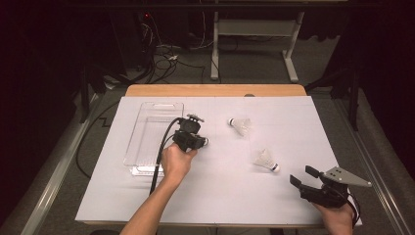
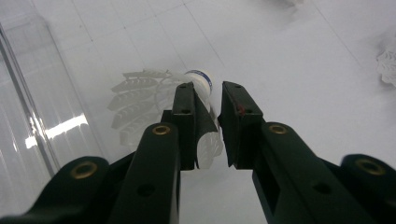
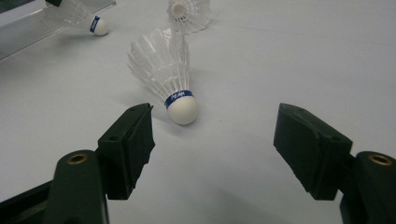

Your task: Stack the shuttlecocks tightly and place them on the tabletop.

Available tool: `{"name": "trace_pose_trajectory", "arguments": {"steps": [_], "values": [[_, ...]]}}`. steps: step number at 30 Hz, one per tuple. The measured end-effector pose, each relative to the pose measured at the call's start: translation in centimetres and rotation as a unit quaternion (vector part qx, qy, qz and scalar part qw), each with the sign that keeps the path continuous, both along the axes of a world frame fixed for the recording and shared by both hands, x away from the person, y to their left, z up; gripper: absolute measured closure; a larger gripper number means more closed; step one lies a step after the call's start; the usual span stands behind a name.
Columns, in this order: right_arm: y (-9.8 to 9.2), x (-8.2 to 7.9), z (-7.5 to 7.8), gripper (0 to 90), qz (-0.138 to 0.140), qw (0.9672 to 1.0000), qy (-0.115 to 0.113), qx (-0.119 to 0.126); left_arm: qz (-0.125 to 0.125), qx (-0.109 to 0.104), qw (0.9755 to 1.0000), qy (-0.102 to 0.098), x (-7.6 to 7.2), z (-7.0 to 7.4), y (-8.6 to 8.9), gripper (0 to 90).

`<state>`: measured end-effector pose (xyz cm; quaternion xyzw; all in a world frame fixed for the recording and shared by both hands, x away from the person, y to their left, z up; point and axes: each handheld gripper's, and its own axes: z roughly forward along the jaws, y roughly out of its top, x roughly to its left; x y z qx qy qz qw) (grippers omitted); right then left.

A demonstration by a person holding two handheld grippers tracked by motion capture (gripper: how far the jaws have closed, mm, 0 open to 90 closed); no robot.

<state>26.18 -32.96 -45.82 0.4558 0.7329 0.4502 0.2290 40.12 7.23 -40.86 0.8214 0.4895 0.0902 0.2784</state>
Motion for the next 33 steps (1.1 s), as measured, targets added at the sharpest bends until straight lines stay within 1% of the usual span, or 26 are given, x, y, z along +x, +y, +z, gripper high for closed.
{"name": "trace_pose_trajectory", "arguments": {"steps": [6, 10, 13, 16, 19, 20, 21, 23, 26, 33], "values": [[0.0, 0.0, 0.0, 29.0, 0.000, 1.0000, -0.001, 0.000, 0.002, -0.010, 0.9999, -0.007, 0.2, -0.1, -0.1, 75.0], [0.0, 0.0, 0.0, 29.0, 0.000, 1.0000, 0.000, 0.000, 0.002, -0.011, 0.9999, -0.008, 0.4, -0.2, -0.3, 75.1], [0.0, 0.0, 0.0, 29.0, 0.000, 1.0000, 0.000, 0.000, 0.000, -0.010, 0.9999, -0.009, 0.5, -0.2, -0.5, 77.5], [0.0, 0.0, 0.0, 29.0, 0.000, 1.0000, 0.000, 0.000, -0.011, -0.004, 0.9999, -0.009, 0.6, 0.1, -1.2, 82.3], [0.0, 0.0, 0.0, 28.9, 0.000, 1.0000, 0.000, 0.000, -0.015, -0.002, 0.9999, -0.008, 0.7, 0.2, -1.5, 84.2], [0.0, 0.0, 0.0, 28.9, 0.000, 1.0000, 0.000, 0.001, -0.014, 0.004, 0.9999, -0.005, 0.9, 0.1, -1.8, 85.8], [0.0, 0.0, 0.0, 28.9, 0.000, 1.0000, 0.000, 0.001, -0.014, 0.004, 0.9999, -0.005, 0.9, 0.1, -1.8, 86.4], [0.0, 0.0, 0.0, 28.9, 0.000, 1.0000, 0.001, 0.002, -0.014, 0.008, 0.9999, -0.002, 1.1, -0.2, -1.8, 86.7], [-0.1, 0.0, 0.0, 28.9, 0.000, 1.0000, 0.001, 0.002, -0.017, 0.006, 0.9998, -0.001, 1.2, -0.3, -1.9, 87.3], [0.0, 0.0, 0.0, 28.9, -0.001, 1.0000, 0.002, 0.003, -0.024, 0.013, 0.9996, -0.008, 1.2, -0.3, -2.6, 87.8]]}}
